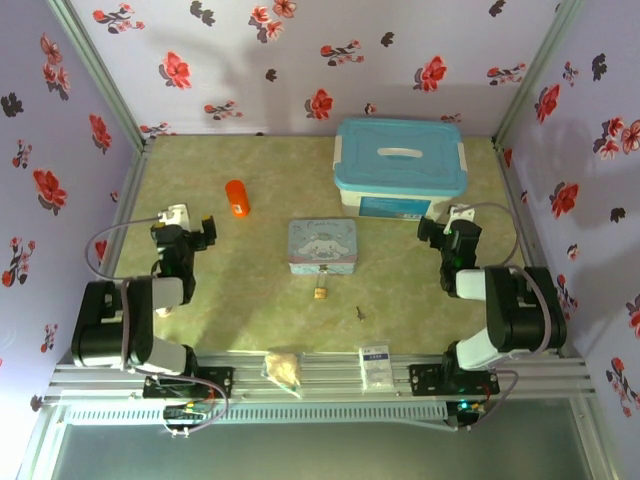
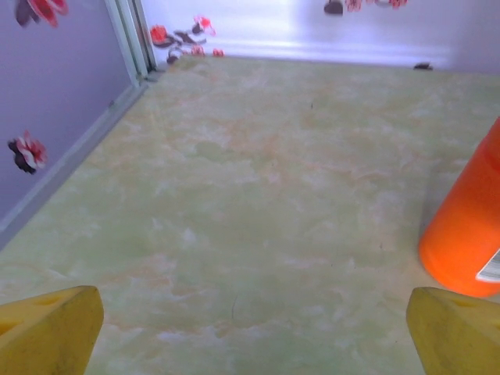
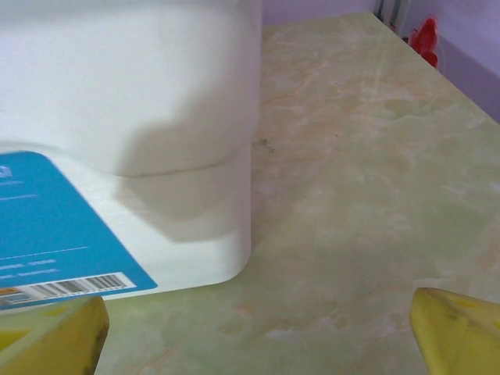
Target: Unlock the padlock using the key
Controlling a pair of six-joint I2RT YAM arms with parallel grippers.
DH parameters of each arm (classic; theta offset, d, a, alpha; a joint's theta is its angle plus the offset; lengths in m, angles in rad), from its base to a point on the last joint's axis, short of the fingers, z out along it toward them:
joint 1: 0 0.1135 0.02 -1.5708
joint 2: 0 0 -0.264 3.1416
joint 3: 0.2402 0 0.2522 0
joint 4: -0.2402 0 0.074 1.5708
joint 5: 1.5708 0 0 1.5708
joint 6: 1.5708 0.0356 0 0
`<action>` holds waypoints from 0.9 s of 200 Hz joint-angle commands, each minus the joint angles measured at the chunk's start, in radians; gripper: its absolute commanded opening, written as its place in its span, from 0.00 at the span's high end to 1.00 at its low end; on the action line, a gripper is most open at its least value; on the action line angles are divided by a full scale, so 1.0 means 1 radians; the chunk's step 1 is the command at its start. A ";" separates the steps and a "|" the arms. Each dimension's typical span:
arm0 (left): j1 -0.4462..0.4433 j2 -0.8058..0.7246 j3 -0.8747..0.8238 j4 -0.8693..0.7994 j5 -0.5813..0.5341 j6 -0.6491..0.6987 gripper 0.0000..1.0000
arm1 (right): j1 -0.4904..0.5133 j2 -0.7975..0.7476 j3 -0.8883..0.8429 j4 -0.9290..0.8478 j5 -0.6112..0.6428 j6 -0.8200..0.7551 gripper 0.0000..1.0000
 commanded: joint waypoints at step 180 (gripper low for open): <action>-0.607 -0.564 0.117 -0.867 0.229 -0.700 0.00 | 0.549 -0.562 0.108 -1.180 -0.089 0.496 0.22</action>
